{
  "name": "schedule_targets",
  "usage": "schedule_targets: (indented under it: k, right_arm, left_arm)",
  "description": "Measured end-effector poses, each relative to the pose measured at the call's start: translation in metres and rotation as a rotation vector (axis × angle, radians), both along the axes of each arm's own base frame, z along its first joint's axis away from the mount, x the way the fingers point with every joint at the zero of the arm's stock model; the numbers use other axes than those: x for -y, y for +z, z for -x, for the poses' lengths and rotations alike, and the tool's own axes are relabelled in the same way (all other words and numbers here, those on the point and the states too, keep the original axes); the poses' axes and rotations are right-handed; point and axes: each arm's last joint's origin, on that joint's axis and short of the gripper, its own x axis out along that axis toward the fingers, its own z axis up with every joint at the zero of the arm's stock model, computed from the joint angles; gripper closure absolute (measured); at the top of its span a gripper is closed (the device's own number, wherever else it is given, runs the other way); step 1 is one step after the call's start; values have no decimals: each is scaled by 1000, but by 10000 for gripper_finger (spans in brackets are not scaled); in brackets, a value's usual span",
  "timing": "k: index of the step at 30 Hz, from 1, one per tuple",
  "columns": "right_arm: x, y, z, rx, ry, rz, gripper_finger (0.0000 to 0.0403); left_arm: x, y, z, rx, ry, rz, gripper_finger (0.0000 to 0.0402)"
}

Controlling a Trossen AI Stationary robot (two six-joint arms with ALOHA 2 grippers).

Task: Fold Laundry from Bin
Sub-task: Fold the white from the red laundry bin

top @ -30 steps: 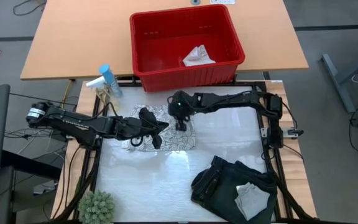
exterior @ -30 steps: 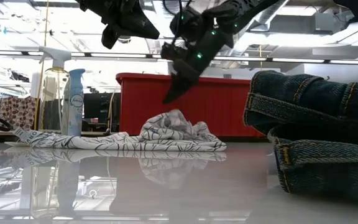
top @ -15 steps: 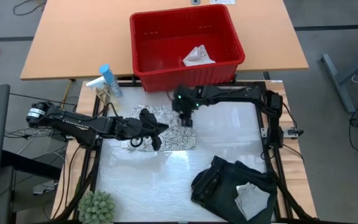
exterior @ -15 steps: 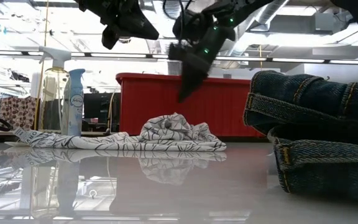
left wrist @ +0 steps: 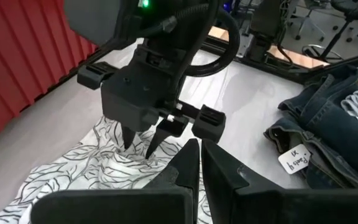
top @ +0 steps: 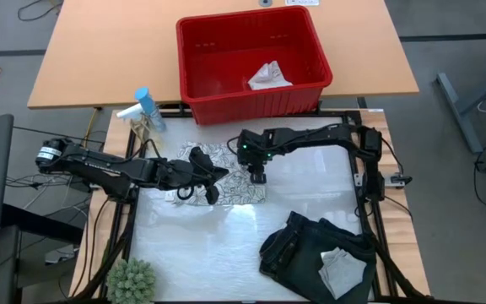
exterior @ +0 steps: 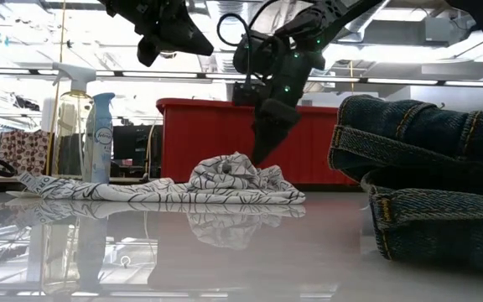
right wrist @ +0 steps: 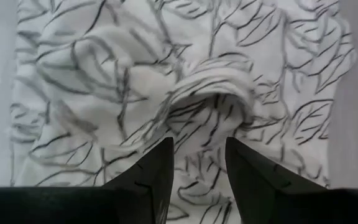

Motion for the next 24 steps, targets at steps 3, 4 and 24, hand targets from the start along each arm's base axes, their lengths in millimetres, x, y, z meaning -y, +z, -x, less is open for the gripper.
schedule_targets:
  k: [3, 4, 24]
  right_arm:
    - [0, 0, 0, -2, -9, -2, 234]
    - [0, 0, 0, -3, -9, -3, 235]
    - [9, 6, -19, 60, -34, 98, 385]
  left_arm:
    - [0, -1, 0, -12, 1, -2, 395]
    - [0, -1, 0, -12, 1, -2, 395]
    - [0, -1, 1, -11, 10, -5, 395]
